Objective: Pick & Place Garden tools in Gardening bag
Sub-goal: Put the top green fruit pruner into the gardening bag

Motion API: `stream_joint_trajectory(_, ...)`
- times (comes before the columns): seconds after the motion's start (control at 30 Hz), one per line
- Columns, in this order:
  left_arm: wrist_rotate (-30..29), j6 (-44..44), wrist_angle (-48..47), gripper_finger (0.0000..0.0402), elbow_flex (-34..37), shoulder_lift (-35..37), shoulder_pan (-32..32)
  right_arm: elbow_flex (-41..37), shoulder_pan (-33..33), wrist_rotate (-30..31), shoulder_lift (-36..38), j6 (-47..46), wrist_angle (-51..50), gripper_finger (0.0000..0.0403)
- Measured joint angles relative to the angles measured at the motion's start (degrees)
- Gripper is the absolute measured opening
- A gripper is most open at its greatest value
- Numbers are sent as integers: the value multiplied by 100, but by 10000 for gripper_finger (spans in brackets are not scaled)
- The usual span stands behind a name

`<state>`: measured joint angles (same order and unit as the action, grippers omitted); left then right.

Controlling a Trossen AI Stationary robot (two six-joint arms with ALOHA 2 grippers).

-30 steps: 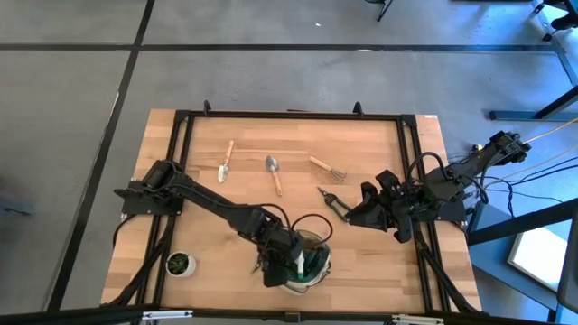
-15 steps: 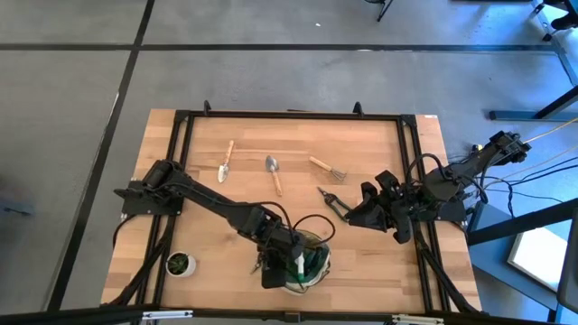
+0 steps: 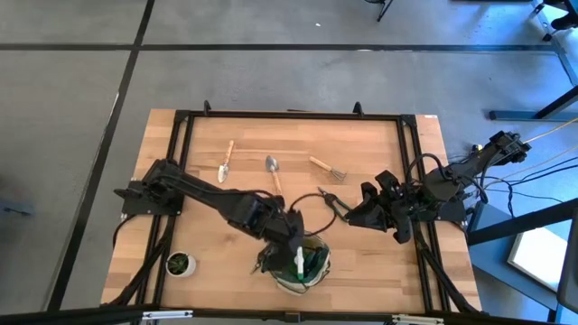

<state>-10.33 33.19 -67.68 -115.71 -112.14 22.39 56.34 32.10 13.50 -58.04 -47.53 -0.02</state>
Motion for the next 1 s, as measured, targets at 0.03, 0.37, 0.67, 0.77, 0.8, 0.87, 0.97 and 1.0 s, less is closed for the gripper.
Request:
stream_joint_trajectory(0.03, -326, 147, -158, 148, -89, -1, 0, 0, 0, 0, 0, 0, -4, 117)
stream_joint_trajectory(0.37, -1944, 2081, -629, 121, -236, -26, -232, 0, 112, -56, 0, -132, -322, 117)
stream_joint_trajectory(0.67, -1915, 2709, -627, 93, 217, -63, -817, 0, 645, -519, -111, -598, -809, 117)
stream_joint_trajectory(0.77, -1676, 2559, -535, 84, 374, -63, -996, 2, 791, -414, -284, -1002, -795, 117)
stream_joint_trajectory(0.8, -1580, 2516, -532, 82, 400, -63, -1034, 0, 829, -344, -361, -1129, -807, 117)
stream_joint_trajectory(0.87, -1405, 2433, -375, 76, 485, -55, -1094, 0, 890, -276, -526, -1354, -859, 117)
stream_joint_trajectory(0.97, -1206, 2211, -14, 69, 617, -55, -1154, 0, 932, -261, -761, -1694, -1234, 117)
stream_joint_trajectory(1.0, -1168, 2128, 150, 67, 661, -55, -1167, 0, 927, -157, -818, -1897, -1385, 117)
